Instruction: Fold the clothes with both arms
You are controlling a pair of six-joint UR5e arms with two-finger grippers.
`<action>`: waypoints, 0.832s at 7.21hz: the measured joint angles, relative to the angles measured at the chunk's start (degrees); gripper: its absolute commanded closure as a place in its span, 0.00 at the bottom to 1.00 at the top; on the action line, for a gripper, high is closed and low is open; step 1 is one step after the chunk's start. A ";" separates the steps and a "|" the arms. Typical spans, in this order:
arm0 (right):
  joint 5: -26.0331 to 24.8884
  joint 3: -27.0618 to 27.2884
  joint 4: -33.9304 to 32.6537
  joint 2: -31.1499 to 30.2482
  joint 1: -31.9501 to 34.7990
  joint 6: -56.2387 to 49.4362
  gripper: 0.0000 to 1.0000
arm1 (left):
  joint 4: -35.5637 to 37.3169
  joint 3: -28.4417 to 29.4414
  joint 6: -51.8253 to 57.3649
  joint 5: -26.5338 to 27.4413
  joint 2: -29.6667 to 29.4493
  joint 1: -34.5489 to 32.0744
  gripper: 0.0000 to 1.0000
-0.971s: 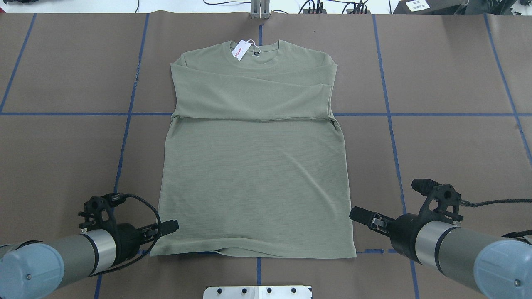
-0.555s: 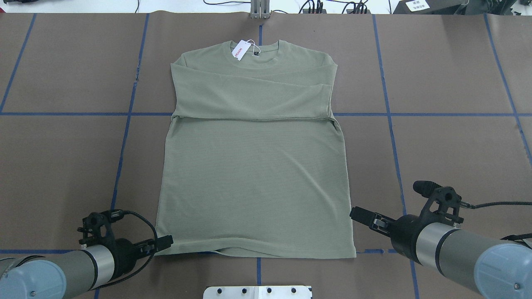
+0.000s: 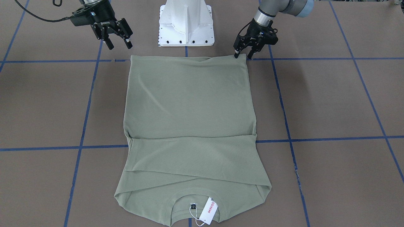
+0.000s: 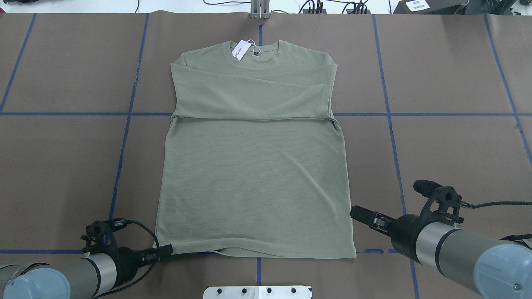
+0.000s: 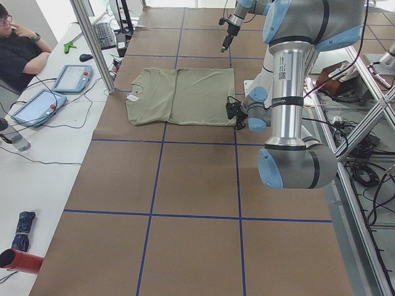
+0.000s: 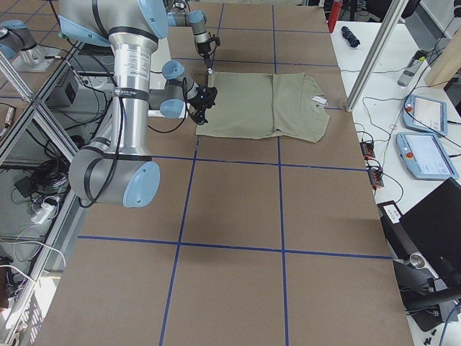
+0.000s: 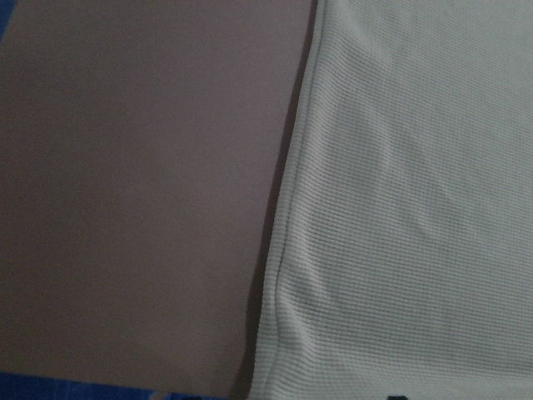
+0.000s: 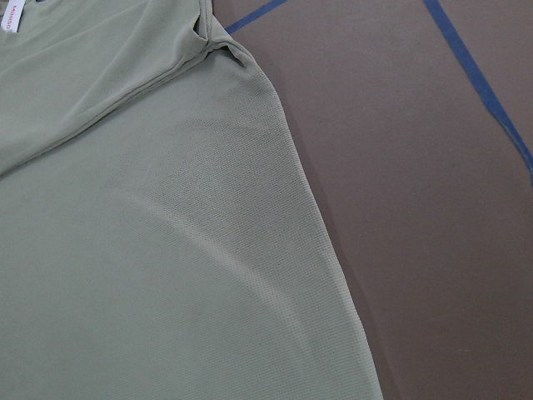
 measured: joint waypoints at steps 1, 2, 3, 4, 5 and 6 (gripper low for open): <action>-0.06 -0.06 0.00 0.00 0.00 0.00 0.02 | 0.00 -0.07 -0.48 -0.02 -0.13 0.03 1.00; -0.11 -0.34 0.00 0.00 0.00 0.02 0.08 | 0.00 -0.17 -0.68 0.00 -0.12 0.05 1.00; -0.13 -0.95 -0.01 0.03 -0.03 0.37 0.14 | 0.00 -0.51 -0.72 -0.01 -0.06 0.02 1.00; -0.10 -1.74 -0.16 0.10 -0.09 1.85 0.16 | 0.02 -1.44 -0.72 -0.06 0.08 -0.14 1.00; -0.10 -2.56 -0.43 0.12 -0.45 3.98 0.16 | 0.06 -2.89 -0.68 -0.20 0.24 -0.42 1.00; -1.02 -3.58 -0.64 0.17 -1.56 5.55 0.16 | 0.08 -4.37 -0.66 -0.41 0.23 -0.70 1.00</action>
